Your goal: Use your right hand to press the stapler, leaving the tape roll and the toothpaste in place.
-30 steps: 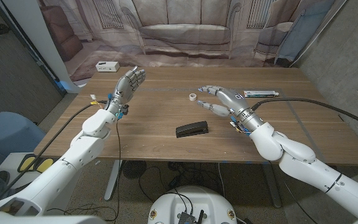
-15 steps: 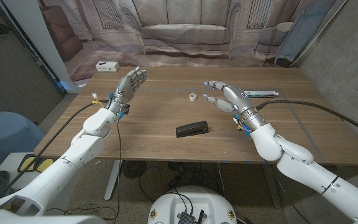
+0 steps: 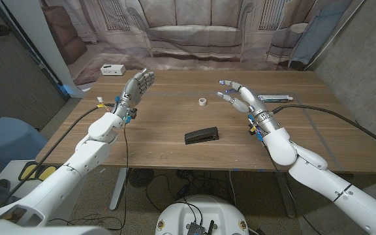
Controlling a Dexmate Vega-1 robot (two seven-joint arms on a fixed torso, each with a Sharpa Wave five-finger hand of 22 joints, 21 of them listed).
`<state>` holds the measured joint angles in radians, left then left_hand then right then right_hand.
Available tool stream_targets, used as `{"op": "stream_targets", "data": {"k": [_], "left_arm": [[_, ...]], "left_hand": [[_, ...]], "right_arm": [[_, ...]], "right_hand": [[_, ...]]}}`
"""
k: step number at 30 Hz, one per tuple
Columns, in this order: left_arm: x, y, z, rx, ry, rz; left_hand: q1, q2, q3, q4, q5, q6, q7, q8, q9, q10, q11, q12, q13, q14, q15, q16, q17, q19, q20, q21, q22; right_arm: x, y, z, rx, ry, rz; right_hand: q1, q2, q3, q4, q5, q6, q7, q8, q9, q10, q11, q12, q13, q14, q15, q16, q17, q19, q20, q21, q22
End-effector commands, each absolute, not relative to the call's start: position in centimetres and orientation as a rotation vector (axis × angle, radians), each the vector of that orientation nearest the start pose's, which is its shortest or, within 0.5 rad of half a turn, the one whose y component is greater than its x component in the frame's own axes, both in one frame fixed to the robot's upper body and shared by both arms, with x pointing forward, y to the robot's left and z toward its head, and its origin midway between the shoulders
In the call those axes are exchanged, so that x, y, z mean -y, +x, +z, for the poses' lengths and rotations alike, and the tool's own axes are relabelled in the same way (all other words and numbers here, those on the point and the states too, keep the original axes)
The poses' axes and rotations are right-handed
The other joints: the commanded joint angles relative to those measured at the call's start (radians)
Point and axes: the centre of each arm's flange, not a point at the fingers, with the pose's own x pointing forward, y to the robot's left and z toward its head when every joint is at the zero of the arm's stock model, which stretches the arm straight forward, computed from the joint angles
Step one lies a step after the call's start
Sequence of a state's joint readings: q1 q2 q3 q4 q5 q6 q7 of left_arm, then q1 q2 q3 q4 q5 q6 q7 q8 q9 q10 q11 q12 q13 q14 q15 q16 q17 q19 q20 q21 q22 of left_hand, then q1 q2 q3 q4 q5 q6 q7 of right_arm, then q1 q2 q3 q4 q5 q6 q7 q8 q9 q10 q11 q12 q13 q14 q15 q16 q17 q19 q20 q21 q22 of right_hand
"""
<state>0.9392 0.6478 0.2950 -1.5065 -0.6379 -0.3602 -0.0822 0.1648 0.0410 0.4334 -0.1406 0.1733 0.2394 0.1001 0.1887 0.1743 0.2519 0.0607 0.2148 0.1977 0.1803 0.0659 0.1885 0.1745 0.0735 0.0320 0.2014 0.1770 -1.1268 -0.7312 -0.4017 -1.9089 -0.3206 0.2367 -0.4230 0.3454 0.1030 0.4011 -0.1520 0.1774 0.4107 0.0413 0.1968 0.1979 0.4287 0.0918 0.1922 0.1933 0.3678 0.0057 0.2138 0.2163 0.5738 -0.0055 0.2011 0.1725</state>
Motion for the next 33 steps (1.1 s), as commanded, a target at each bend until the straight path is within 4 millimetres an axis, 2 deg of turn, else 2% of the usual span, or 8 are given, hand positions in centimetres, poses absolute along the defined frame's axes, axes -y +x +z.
{"op": "stream_targets", "data": {"k": [1,7,12,21,33], "left_arm": [[-31.2,58.9,1.1,0.786,0.06,-0.256],[-31.2,58.8,0.9,0.784,0.063,-0.26],[-31.0,58.9,1.1,0.784,0.065,-0.276],[-30.9,59.2,1.3,0.784,0.073,-0.298],[-31.2,59.3,1.9,0.784,0.08,-0.294]], "left_hand": [[0.008,-0.003,0.01,0.0,-0.001,0.006,-0.003,0.0,0.006,0.007,-0.002,-0.002,0.001,0.005,0.002,-0.001,0.004,0.0,-0.002,-0.003,0.003],[0.008,-0.003,0.01,0.0,-0.001,0.007,-0.003,0.0,0.006,0.008,-0.001,-0.001,0.001,0.005,0.003,-0.001,0.004,0.0,-0.002,-0.003,0.003],[0.008,-0.003,0.01,0.0,-0.001,0.007,-0.003,0.0,0.006,0.009,-0.004,-0.001,0.001,0.005,0.002,-0.001,0.004,-0.001,-0.001,-0.003,0.003],[0.008,-0.003,0.009,0.0,-0.001,0.007,-0.002,0.0,0.006,0.007,-0.003,-0.002,0.001,0.005,0.003,-0.001,0.004,-0.001,-0.002,-0.003,0.003],[0.008,-0.003,0.009,0.0,-0.001,0.007,-0.003,0.0,0.006,0.007,-0.003,-0.002,0.001,0.005,0.002,-0.001,0.004,-0.001,-0.001,-0.003,0.003]], "right_arm": [[20.5,50.2,-1.2,1.047,-0.649,0.053],[20.9,51.0,-1.2,1.013,-0.507,0.096],[21.1,51.1,-1.3,0.977,-0.399,0.126],[21.6,51.2,-1.4,0.959,-0.314,0.135],[23.3,53.2,-1.1,0.883,-0.093,0.177]], "right_hand": [[0.006,-0.008,-0.009,-0.001,-0.002,0.0,0.008,0.001,0.001,0.0,0.015,0.004,0.002,-0.008,0.013,-0.004,0.006,-0.001,0.004,0.002,0.0],[-0.001,-0.015,-0.017,0.003,-0.003,0.001,0.01,0.002,0.002,-0.002,0.023,0.004,0.002,-0.031,0.022,-0.011,0.007,-0.025,0.012,-0.008,0.0],[-0.003,-0.015,-0.019,0.004,-0.003,-0.006,0.018,0.0,0.002,-0.008,0.026,0.002,0.003,-0.034,0.022,-0.01,0.007,-0.026,0.012,-0.008,0.0],[-0.001,-0.013,-0.019,0.004,-0.003,-0.015,0.026,-0.003,0.001,-0.016,0.029,0.0,0.003,-0.036,0.027,-0.009,0.007,-0.024,0.012,-0.007,0.0],[-0.005,-0.015,-0.024,0.006,-0.004,-0.02,0.035,-0.003,0.001,-0.022,0.036,-0.001,0.003,-0.042,0.036,-0.009,0.008,-0.03,0.016,-0.009,-0.001]]}}
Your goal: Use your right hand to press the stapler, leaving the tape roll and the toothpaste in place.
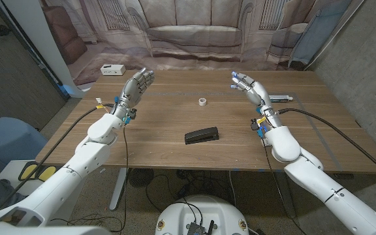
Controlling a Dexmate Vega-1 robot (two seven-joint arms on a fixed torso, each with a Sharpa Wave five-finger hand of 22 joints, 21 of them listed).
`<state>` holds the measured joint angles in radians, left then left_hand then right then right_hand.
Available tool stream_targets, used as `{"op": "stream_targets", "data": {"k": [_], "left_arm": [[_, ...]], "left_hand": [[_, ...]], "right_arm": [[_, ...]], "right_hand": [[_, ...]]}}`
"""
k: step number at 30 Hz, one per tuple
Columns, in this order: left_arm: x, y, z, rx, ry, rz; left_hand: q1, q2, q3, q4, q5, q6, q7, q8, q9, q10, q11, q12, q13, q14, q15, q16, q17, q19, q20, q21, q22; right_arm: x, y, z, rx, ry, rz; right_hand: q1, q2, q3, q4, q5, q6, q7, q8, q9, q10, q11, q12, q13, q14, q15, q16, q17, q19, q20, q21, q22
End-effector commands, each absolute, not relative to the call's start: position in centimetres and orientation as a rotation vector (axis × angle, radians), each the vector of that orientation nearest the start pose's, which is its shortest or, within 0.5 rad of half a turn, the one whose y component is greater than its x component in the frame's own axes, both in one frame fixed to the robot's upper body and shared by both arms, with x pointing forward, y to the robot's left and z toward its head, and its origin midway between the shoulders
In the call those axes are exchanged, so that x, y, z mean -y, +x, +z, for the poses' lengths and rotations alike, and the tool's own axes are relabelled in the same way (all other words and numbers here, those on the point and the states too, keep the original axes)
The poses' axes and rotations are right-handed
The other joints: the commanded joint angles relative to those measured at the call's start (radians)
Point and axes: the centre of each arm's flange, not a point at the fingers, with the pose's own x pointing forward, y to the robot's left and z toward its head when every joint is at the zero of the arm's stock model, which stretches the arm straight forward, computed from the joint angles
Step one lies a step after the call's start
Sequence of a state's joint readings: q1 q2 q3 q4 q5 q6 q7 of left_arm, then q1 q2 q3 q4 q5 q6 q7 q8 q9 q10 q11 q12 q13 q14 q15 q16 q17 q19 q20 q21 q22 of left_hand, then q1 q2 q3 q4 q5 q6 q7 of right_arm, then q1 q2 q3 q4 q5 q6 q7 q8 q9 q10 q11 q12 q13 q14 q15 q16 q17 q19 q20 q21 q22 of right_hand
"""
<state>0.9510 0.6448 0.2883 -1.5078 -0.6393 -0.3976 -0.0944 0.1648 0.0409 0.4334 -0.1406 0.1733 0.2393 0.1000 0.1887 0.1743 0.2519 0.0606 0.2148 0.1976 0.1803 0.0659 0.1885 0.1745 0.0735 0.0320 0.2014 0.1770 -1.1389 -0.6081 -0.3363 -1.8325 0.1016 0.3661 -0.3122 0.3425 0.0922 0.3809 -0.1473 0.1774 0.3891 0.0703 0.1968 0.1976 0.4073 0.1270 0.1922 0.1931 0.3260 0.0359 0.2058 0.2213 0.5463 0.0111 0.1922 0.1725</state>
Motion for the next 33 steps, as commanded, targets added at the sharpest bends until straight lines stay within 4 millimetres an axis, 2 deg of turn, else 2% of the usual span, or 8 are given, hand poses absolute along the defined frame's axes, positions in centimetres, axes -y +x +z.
{"op": "stream_targets", "data": {"k": [1,9,26,29,32,33], "left_arm": [[-31.1,59.4,2.0,0.782,0.083,-0.298],[-30.4,60.2,2.6,0.805,0.058,-0.314],[-31.1,59.7,2.8,0.788,0.075,-0.293],[-31.2,59.8,2.9,0.8,0.075,-0.295],[-31.2,59.8,2.6,0.802,0.062,-0.294],[-31.3,59.7,2.5,0.802,0.061,-0.293]], "left_hand": [[0.008,-0.003,0.009,0.0,-0.001,0.007,-0.002,0.0,0.006,0.008,-0.002,-0.002,0.002,0.005,0.003,-0.001,0.004,-0.001,-0.001,-0.003,0.003],[0.008,-0.003,0.01,0.0,-0.001,0.006,-0.002,-0.001,0.006,0.007,-0.003,-0.002,0.002,0.005,0.003,-0.001,0.004,-0.001,0.0,-0.003,0.003],[0.008,-0.003,0.01,0.001,-0.001,0.006,-0.001,-0.001,0.006,0.006,-0.001,-0.002,0.002,0.005,0.004,-0.001,0.004,-0.001,0.001,-0.003,0.003],[0.008,-0.003,0.01,0.001,-0.001,0.005,-0.001,-0.001,0.006,0.007,0.001,-0.002,0.002,0.005,0.003,-0.001,0.004,-0.002,0.001,-0.003,0.003],[0.008,-0.003,0.01,0.001,-0.001,0.005,-0.001,-0.001,0.006,0.006,0.0,-0.003,0.002,0.005,0.004,-0.001,0.004,-0.002,0.002,-0.003,0.003],[0.008,-0.003,0.01,0.001,-0.001,0.005,-0.001,-0.001,0.006,0.006,0.0,-0.002,0.002,0.005,0.004,-0.001,0.004,-0.003,0.002,-0.003,0.003]], "right_arm": [[23.4,53.2,-1.1,0.877,-0.083,0.176],[24.5,54.0,-1.1,0.841,-0.067,0.181],[24.9,56.1,-1.4,0.793,0.018,0.214],[25.2,56.3,-1.5,0.787,0.024,0.203],[25.4,57.0,-1.8,0.778,0.06,0.213],[25.5,57.2,-1.9,0.774,0.073,0.217]], "right_hand": [[-0.005,-0.004,-0.005,0.003,-0.004,0.002,0.008,-0.003,0.001,-0.002,0.0,-0.001,0.003,-0.002,0.007,-0.002,0.004,-0.004,-0.001,-0.001,-0.001],[-0.02,-0.01,-0.015,0.01,-0.005,-0.004,0.012,-0.004,0.001,-0.008,0.009,-0.001,0.003,-0.015,0.016,-0.004,0.006,-0.021,0.005,-0.006,0.0],[-0.047,-0.019,-0.033,0.022,-0.005,-0.012,0.019,-0.004,-0.001,-0.027,0.011,-0.004,0.004,-0.038,0.024,-0.006,0.009,-0.053,0.008,-0.012,0.0],[-0.065,-0.024,-0.045,0.028,-0.005,0.046,0.028,0.019,0.001,-0.023,0.015,0.003,0.004,-0.043,0.025,-0.004,0.01,-0.059,0.008,-0.008,0.0],[-0.067,-0.024,-0.047,0.029,-0.005,0.055,0.032,0.022,0.002,-0.018,0.014,0.005,0.004,-0.042,0.026,-0.002,0.01,-0.058,0.009,-0.006,0.0],[-0.069,-0.025,-0.049,0.028,-0.005,0.038,0.026,0.014,0.002,-0.018,0.014,0.006,0.004,-0.042,0.027,-0.001,0.01,-0.058,0.011,-0.006,0.0]]}}
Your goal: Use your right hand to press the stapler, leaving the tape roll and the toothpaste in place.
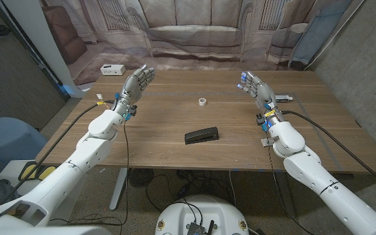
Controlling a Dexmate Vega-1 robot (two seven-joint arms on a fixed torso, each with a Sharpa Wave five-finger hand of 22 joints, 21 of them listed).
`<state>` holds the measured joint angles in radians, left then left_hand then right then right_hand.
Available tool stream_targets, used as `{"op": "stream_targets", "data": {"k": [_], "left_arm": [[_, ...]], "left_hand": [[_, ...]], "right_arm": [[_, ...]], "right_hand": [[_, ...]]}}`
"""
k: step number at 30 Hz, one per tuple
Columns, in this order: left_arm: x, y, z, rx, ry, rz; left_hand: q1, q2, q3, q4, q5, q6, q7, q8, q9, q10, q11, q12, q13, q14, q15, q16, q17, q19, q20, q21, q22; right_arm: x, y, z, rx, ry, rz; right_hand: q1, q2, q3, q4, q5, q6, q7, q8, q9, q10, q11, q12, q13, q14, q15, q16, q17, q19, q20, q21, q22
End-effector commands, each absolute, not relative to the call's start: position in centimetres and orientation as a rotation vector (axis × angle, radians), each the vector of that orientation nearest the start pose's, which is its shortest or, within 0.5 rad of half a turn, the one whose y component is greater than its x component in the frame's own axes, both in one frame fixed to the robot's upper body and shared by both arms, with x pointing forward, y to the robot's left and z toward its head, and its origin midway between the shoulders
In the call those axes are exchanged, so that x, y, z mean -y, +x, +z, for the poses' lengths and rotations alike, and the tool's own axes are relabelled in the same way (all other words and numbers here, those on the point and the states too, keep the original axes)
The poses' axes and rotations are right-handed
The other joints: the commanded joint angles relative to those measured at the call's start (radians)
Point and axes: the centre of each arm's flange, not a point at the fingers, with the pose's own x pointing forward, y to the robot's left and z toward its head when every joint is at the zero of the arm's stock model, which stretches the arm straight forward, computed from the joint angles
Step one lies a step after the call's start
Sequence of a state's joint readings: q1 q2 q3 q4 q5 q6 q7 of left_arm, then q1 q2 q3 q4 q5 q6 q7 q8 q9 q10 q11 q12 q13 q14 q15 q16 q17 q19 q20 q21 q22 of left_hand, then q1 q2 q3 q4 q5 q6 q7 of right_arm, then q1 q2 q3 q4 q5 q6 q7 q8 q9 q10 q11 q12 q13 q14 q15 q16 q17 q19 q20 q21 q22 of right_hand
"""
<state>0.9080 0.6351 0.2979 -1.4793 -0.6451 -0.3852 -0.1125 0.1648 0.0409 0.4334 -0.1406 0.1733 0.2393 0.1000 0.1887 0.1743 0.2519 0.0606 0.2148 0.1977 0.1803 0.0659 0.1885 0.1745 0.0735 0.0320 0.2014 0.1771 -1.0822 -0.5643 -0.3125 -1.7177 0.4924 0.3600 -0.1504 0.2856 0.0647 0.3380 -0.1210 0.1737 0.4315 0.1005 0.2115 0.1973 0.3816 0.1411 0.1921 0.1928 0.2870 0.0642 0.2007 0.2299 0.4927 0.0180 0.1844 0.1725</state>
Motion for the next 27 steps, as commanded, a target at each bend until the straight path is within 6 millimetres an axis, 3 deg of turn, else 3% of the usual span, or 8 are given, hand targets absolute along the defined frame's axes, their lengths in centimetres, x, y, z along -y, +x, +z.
{"op": "stream_targets", "data": {"k": [1,6,14,27], "left_arm": [[-31.4,59.6,2.4,0.8,0.061,-0.289],[-31.7,59.3,2.6,0.802,0.078,-0.273],[-31.1,59.5,2.6,0.789,0.075,-0.292],[-31.2,59.3,1.5,0.747,0.08,-0.31]], "left_hand": [[0.008,-0.003,0.01,0.001,-0.001,0.005,-0.001,-0.001,0.006,0.007,-0.001,-0.002,0.002,0.004,0.005,-0.001,0.004,-0.003,0.002,-0.003,0.003],[0.008,-0.003,0.01,0.001,-0.001,0.005,0.0,-0.001,0.006,0.007,-0.002,-0.002,0.002,0.004,0.005,-0.001,0.004,-0.002,0.002,-0.003,0.003],[0.009,-0.002,0.01,0.001,-0.001,0.004,0.001,-0.001,0.006,0.003,-0.001,-0.003,0.002,0.0,0.006,-0.003,0.004,-0.005,0.001,-0.004,0.003],[0.009,-0.002,0.011,0.001,-0.001,0.003,0.0,-0.002,0.006,0.002,-0.001,-0.004,0.002,-0.004,0.006,-0.004,0.004,-0.012,-0.002,-0.006,0.003]], "right_arm": [[25.6,57.4,-1.9,0.771,0.084,0.218],[26.3,57.9,-2.0,0.762,0.106,0.215],[27.1,58.2,-2.9,0.743,0.151,0.225],[27.3,58.5,-4.2,0.743,0.202,0.192]], "right_hand": [[-0.012,0.002,-0.006,0.002,-0.001,-0.007,-0.006,-0.001,0.002,0.009,0.001,0.006,0.005,-0.002,0.0,0.004,0.001,-0.005,0.005,0.002,0.0],[-0.019,-0.003,-0.012,0.003,-0.002,-0.01,-0.008,-0.003,0.002,0.015,0.002,0.009,0.005,-0.007,-0.005,0.003,0.001,-0.019,-0.002,-0.001,0.0],[-0.035,-0.015,-0.026,0.004,-0.002,-0.05,0.0,-0.02,0.0,-0.027,-0.001,-0.004,0.005,-0.048,-0.003,-0.007,0.0,-0.049,-0.011,-0.004,0.0],[-0.049,-0.028,-0.038,0.006,-0.001,-0.06,0.004,-0.021,-0.001,-0.036,0.001,-0.004,0.004,-0.06,0.001,-0.007,0.0,-0.059,-0.012,-0.003,-0.001]]}}
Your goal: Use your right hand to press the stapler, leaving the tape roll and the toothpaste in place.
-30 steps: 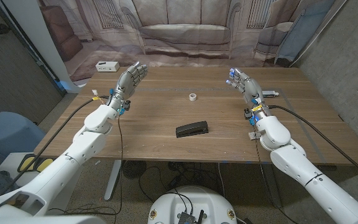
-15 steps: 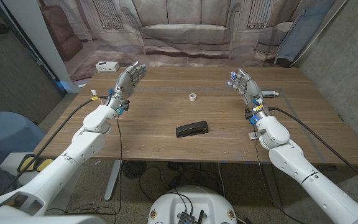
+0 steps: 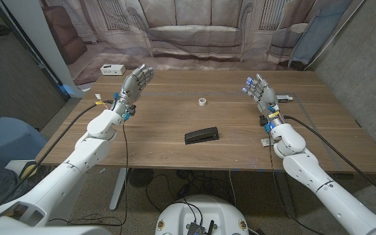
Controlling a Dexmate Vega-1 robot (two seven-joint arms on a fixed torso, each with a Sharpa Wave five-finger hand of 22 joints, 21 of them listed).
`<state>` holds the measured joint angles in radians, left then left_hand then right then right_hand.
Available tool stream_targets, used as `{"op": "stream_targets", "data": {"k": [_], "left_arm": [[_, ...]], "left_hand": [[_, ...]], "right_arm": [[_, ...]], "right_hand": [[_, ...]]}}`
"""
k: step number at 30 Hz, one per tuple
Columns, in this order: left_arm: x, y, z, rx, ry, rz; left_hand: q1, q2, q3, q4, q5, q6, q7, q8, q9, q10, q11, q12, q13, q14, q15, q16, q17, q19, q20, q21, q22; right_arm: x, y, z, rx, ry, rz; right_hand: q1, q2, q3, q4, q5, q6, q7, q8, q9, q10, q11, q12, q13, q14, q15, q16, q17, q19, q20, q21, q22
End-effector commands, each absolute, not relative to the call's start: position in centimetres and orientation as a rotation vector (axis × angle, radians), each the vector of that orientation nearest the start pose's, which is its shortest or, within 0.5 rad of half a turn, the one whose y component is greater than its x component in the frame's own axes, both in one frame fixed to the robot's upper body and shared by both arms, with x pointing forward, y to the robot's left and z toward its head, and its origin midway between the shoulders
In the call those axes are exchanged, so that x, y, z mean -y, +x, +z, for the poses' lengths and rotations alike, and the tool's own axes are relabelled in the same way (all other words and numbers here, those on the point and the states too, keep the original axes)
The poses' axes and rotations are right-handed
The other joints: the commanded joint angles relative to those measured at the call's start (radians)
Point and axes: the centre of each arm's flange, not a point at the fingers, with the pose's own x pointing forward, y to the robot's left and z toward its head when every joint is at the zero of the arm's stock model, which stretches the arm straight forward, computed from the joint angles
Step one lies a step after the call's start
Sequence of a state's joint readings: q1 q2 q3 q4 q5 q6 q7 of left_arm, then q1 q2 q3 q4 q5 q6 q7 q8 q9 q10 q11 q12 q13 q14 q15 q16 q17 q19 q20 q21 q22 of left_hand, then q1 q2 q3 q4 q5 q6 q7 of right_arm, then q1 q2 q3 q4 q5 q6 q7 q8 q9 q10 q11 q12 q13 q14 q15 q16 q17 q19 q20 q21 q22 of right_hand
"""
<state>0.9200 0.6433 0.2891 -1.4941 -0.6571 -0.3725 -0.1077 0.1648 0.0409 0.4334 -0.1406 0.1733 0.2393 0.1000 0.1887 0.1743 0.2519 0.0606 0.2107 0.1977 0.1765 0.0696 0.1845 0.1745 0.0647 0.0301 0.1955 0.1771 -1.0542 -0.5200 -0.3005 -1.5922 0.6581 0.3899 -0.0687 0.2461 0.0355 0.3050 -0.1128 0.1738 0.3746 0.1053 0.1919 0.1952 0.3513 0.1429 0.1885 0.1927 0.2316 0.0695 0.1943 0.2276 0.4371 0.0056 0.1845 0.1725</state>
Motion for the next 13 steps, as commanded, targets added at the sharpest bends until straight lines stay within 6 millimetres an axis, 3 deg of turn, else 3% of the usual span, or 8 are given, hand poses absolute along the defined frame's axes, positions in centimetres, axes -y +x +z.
{"op": "stream_targets", "data": {"k": [1,13], "left_arm": [[-31.2,59.1,1.4,0.742,0.077,-0.306],[-31.9,58.9,1.3,0.743,0.071,-0.272]], "left_hand": [[0.009,-0.002,0.011,0.001,-0.001,0.001,0.001,-0.002,0.006,0.001,0.002,0.0,0.002,-0.002,0.003,0.0,0.004,-0.004,0.0,-0.001,0.003],[0.009,-0.001,0.011,0.001,-0.001,0.002,0.002,-0.002,0.006,0.001,0.0,0.0,0.002,-0.001,0.004,0.001,0.004,-0.006,0.0,-0.001,0.003]], "right_arm": [[27.2,58.6,-4.2,0.742,0.214,0.189],[27.6,59.6,-3.6,0.732,0.182,0.19]], "right_hand": [[-0.01,0.0,-0.006,-0.002,-0.001,-0.003,-0.001,-0.002,0.001,-0.005,-0.001,0.0,0.004,-0.004,-0.004,0.0,0.002,-0.003,0.0,-0.003,-0.001],[-0.015,-0.004,-0.01,-0.002,0.0,0.002,0.0,0.002,0.0,-0.002,0.001,0.003,0.004,-0.002,-0.003,0.003,0.002,-0.005,0.002,-0.001,-0.001]]}}
